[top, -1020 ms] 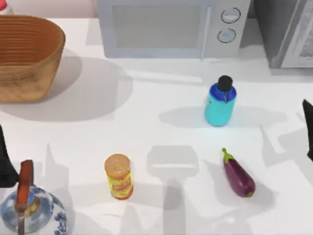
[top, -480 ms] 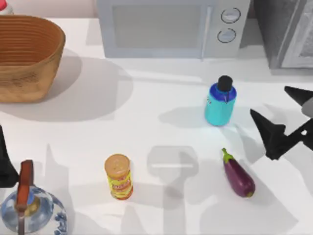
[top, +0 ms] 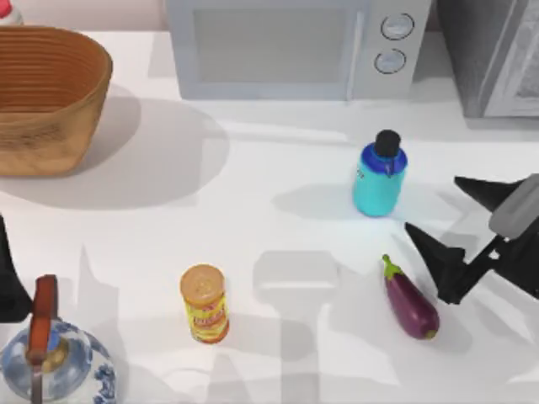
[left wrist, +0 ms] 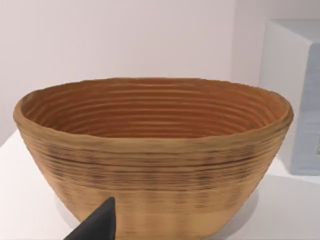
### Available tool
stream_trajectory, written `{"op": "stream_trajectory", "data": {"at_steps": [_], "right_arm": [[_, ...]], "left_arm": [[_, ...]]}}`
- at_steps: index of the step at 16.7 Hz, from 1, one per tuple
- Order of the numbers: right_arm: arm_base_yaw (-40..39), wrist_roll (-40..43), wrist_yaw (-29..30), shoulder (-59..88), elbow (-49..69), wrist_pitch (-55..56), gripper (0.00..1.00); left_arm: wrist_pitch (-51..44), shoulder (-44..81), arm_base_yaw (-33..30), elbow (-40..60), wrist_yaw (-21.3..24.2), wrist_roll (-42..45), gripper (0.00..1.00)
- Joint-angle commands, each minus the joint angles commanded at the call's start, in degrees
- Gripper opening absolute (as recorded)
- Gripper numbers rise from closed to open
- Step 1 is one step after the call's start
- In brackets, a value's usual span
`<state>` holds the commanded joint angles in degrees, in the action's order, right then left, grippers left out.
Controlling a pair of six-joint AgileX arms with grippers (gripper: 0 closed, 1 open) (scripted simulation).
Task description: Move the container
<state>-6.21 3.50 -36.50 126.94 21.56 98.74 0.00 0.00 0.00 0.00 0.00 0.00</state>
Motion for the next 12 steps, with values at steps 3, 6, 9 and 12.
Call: {"op": "stream_trajectory", "data": {"at_steps": [3, 6, 9, 12], "right_arm": [[0.01, 0.06, -0.12, 0.42, 0.08, 0.37, 1.0], [0.19, 0.01, -0.01, 0.21, -0.03, 0.08, 1.0], [-0.8, -0.2, 0.77, -0.78, 2.9, -3.39, 1.0], [-3.17, -0.75, 3.15, -0.63, 8.82, -8.68, 1.0]], "left_arm": [[0.0, 0.0, 0.0, 0.0, 0.0, 0.0, 1.0], [0.0, 0.0, 0.0, 0.0, 0.0, 0.0, 1.0], [0.0, 0.0, 0.0, 0.0, 0.0, 0.0, 1.0], [0.0, 0.0, 0.0, 0.0, 0.0, 0.0, 1.0]]}}
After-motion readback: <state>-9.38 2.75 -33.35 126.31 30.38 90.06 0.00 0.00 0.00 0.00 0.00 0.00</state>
